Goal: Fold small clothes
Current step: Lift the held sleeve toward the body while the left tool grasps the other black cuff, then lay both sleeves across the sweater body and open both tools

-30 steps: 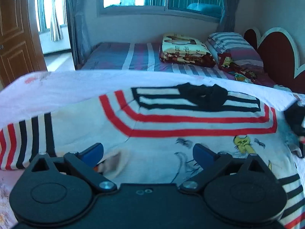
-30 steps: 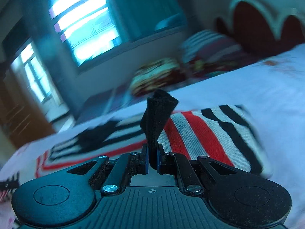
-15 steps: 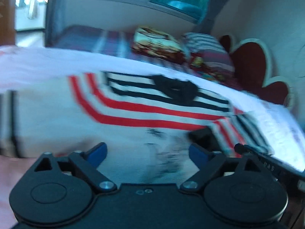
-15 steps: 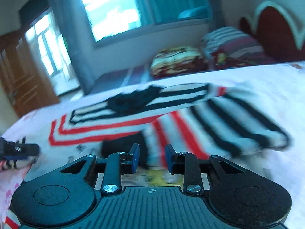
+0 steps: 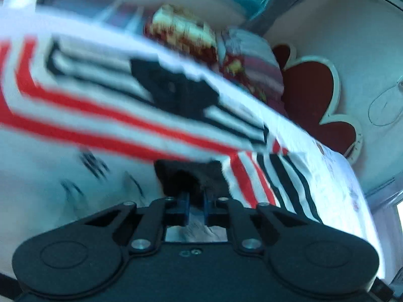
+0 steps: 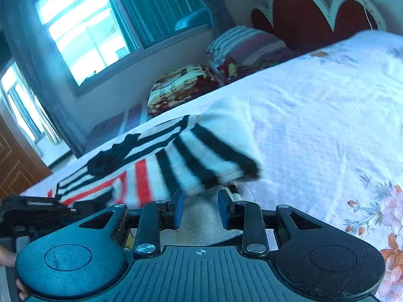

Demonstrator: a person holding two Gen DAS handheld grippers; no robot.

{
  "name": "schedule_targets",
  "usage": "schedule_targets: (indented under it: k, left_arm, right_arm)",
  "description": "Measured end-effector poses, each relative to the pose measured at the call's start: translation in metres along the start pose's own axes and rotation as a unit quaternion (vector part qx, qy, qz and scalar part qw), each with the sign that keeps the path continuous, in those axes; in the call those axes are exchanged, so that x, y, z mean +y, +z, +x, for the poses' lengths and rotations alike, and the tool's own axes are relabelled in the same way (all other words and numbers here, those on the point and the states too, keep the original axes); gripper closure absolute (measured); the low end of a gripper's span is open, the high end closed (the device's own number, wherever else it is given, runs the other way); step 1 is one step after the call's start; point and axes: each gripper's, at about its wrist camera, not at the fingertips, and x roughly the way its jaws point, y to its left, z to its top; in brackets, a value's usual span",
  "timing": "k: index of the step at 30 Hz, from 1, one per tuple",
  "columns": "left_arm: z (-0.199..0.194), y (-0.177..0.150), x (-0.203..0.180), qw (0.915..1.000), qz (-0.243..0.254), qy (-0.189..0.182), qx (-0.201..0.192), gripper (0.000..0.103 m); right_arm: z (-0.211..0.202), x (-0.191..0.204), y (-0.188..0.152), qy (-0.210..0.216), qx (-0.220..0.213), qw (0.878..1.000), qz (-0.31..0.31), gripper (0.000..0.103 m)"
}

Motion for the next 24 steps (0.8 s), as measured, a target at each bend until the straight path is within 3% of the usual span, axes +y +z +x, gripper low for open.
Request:
schedule_targets:
  k: [1, 3, 6, 14, 18, 19, 20, 21, 24]
  left_arm:
    - [-0.009, 0.002, 0.000, 0.9996, 0.019, 0.014, -0.013, 0.094]
    - [-0.027, 0.006, 0.005, 0.9979, 0.040, 0.039, -0.032, 0.094]
    - [-0.043, 0.011, 0.019, 0.9949, 0.054, 0.072, -0.045, 0.094]
    - [-0.051, 0.005, 0.034, 0.9943, 0.046, 0.087, -0.040, 0.094]
    - [-0.057, 0.003, 0.039, 0.9933, 0.056, 0.090, -0.046, 0.094]
    - [-0.060, 0.003, 0.034, 0.9917, 0.071, 0.092, -0.054, 0.094]
    - [-0.063, 0.002, 0.032, 0.9898, 0.087, 0.095, -0.062, 0.094]
    - [-0.068, 0.000, 0.025, 0.9853, 0.113, 0.102, -0.078, 0.094]
    - [-0.081, -0.005, 0.005, 0.9697, 0.179, 0.106, -0.128, 0.094]
  right_arm:
    - [0.000, -0.004, 0.002, 0.005, 0.002, 1.000, 0.009, 0.068]
    - [0.001, -0.010, 0.005, 0.017, -0.001, 0.999, 0.033, 0.040]
    - [0.004, -0.017, 0.009, 0.039, -0.001, 0.997, 0.067, 0.040]
    - [0.024, -0.036, 0.019, 0.102, 0.033, 0.980, 0.165, 0.040]
    - [0.037, -0.058, 0.024, 0.102, 0.038, 0.970, 0.219, 0.041]
    - [0.037, -0.062, 0.027, 0.102, 0.037, 0.969, 0.223, 0.045]
    - [0.037, -0.062, 0.030, 0.094, 0.038, 0.972, 0.214, 0.058]
    - [0.037, -0.061, 0.032, 0.086, 0.042, 0.975, 0.201, 0.068]
    - [0.037, -0.059, 0.030, 0.080, 0.042, 0.977, 0.192, 0.073]
